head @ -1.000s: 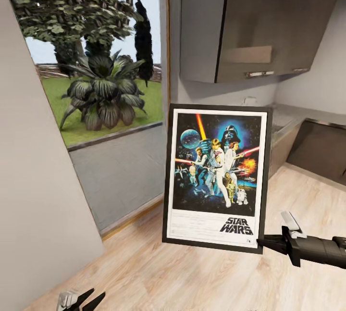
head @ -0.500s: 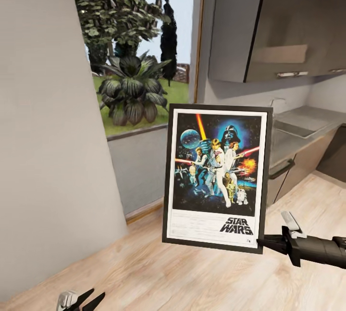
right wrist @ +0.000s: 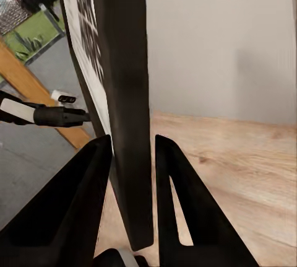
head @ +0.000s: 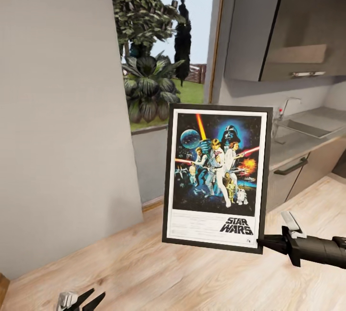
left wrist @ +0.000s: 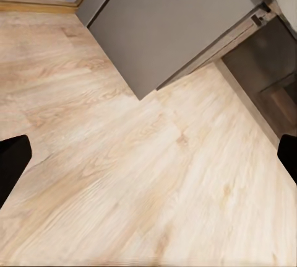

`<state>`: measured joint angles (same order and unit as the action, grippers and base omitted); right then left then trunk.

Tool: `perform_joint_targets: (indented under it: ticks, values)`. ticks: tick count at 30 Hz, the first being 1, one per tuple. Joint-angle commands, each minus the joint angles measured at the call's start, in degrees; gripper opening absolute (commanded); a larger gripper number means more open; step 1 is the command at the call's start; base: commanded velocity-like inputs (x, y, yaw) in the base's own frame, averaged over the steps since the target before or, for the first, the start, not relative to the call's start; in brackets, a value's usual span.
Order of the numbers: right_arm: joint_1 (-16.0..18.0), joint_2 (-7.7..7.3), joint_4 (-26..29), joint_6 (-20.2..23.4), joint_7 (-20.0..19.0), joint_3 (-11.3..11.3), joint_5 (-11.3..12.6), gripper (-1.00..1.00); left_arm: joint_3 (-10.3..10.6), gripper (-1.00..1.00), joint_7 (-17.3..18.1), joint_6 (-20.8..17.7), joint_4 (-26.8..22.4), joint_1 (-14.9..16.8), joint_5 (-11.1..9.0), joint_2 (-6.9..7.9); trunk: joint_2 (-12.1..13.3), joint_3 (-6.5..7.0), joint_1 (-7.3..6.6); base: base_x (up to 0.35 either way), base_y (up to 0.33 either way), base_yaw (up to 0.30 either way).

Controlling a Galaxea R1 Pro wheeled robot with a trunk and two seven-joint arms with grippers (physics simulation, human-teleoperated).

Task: Pick up the poster from the kitchen countertop and hang it on one of the wall nails in the kitchen.

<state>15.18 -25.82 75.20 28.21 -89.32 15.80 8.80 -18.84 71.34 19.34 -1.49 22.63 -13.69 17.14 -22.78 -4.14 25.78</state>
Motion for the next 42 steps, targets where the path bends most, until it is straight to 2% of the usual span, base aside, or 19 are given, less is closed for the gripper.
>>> perform_joint_targets:
  ticks: [1,9,17,31,42]
  values:
    - [0.03,-0.02,0.03,0.69,-0.24,0.02,0.09,-1.0,-0.06,1.0,0.16,0.28,0.08,0.08,-0.02,0.0,-0.14,-0.14,0.0,-0.315,0.096,0.275]
    - [0.03,-0.02,0.03,0.64,-0.24,0.02,0.12,-1.0,-0.06,1.0,0.13,0.27,0.07,0.08,-0.02,0.0,-0.14,-0.14,0.0,-0.242,0.067,0.288]
    - [0.04,-0.02,0.04,0.62,-0.24,-0.05,0.08,-1.0,-0.06,1.0,0.2,0.26,0.08,0.07,-0.02,0.03,-0.14,-0.14,0.0,-0.028,0.042,0.292]
    - [0.03,-0.02,0.04,0.62,-0.24,-0.06,0.08,-1.0,-0.06,1.0,0.21,0.26,0.07,0.07,-0.02,0.09,-0.14,-0.14,0.0,-0.051,0.262,0.292]
    - [0.05,-0.02,0.04,0.62,-0.24,-0.08,0.08,-1.0,-0.06,1.0,0.18,0.26,0.08,0.09,-0.02,0.09,-0.14,-0.14,0.0,-0.016,0.036,0.292]
